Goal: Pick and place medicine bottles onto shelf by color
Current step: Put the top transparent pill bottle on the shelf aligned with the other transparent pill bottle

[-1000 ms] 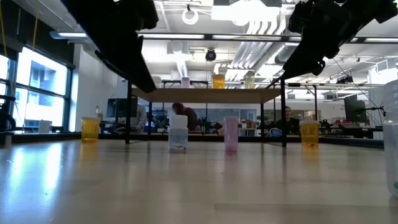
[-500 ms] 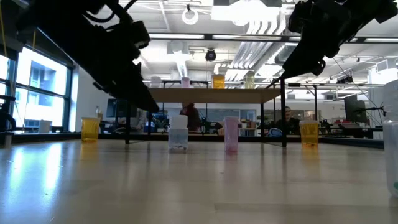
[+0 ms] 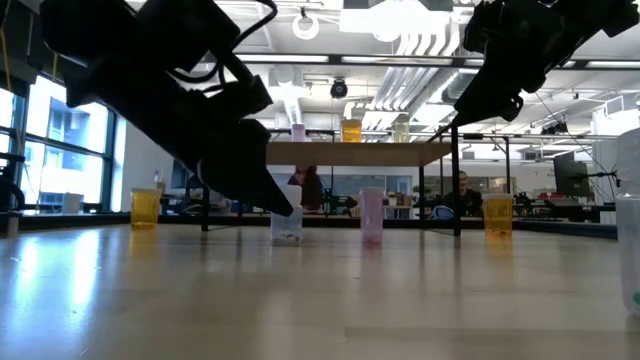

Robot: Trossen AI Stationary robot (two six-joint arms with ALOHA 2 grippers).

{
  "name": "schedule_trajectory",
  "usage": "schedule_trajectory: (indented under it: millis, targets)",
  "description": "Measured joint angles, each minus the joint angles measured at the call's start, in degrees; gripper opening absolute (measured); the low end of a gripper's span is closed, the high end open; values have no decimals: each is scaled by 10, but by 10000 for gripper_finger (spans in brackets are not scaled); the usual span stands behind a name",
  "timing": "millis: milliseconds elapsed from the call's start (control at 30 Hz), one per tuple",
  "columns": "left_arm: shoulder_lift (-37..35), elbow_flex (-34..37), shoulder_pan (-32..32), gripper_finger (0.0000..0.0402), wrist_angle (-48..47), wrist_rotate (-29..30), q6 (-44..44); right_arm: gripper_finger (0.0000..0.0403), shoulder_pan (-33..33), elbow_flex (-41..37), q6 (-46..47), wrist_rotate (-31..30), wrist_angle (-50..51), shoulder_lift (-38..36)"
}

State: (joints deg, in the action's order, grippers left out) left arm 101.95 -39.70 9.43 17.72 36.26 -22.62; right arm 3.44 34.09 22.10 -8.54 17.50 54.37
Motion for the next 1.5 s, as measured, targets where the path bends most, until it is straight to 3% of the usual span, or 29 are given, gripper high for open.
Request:
schedule_trajectory:
  millis: [500, 1033, 1500]
  targets:
    - [6, 0, -1, 239, 90, 20, 39, 168, 0, 0, 0, 0, 0, 0]
    - [5, 0, -19, 138, 78, 0, 35, 167, 0, 0, 0, -2, 0, 0]
    - [2, 0, -19, 130, 93, -11, 32, 167, 0, 0, 0, -2, 0, 0]
